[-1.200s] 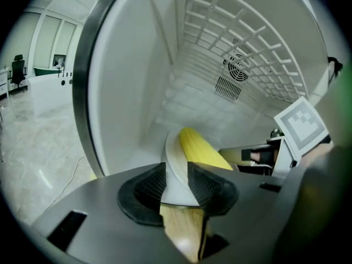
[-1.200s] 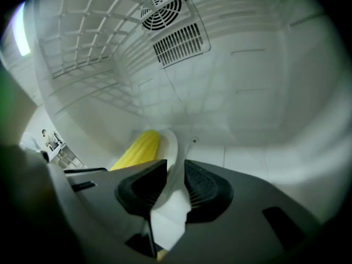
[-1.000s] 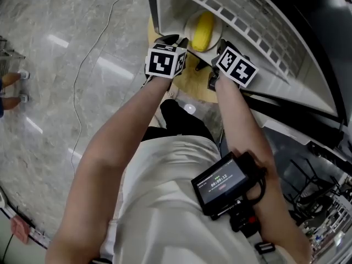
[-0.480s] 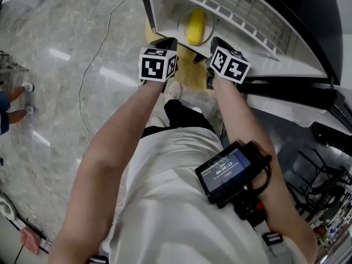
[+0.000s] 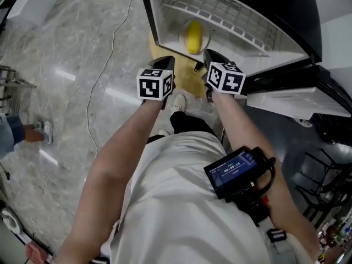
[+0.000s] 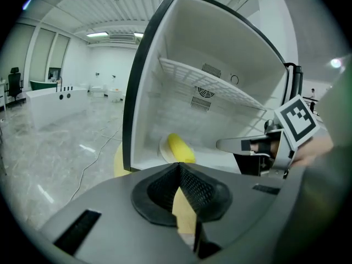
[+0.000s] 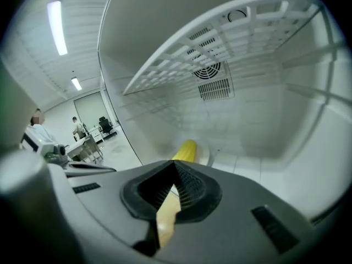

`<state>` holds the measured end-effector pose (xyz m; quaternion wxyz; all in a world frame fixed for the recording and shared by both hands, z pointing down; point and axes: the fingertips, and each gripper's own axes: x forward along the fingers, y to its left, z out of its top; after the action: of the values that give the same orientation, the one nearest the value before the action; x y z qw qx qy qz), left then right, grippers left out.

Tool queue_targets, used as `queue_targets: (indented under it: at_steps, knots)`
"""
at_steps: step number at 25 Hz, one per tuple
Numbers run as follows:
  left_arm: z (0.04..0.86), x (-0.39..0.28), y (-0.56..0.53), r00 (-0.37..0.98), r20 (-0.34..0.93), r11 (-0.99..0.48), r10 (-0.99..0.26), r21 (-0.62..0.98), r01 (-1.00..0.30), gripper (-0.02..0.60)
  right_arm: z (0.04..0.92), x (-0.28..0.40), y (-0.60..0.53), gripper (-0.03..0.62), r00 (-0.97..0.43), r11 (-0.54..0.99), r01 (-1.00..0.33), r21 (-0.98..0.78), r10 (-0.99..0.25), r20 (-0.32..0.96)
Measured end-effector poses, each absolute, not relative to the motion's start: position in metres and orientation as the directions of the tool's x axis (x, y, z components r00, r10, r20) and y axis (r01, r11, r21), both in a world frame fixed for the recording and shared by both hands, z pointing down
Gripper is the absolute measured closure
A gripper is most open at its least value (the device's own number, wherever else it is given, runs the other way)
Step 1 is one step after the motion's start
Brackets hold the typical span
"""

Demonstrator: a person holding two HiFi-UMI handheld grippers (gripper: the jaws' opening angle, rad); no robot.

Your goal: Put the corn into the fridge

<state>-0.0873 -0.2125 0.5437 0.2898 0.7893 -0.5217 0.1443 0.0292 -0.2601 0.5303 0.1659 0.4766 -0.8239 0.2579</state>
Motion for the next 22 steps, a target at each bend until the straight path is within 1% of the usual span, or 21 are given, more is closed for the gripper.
queue_targets:
  at_steps: [13,18,22]
  knots:
    - [0.484,-0.092,-0.175,0.468,0.419,-0.364,-0.778,0.307,-0.879,0.574,0.469,0.001,-0.212,0.586,-0.618,0.548,-0.786,-0.287,-0.67,0.411]
    - [0.463,-0.094,-0.159,0.493,0.364,-0.411,-0.79,0.282,-0.867,0.574,0.445,-0.003,-0.195,0.586,-0.688,0.595,-0.725,-0.346,-0.652,0.32]
    - [0.457,-0.095,-0.134,0.514,0.336,-0.431,-0.789,0.294,-0.853,0.574,0.432,-0.001,-0.177,0.586,-0.732,0.619,-0.672,-0.407,-0.638,0.239]
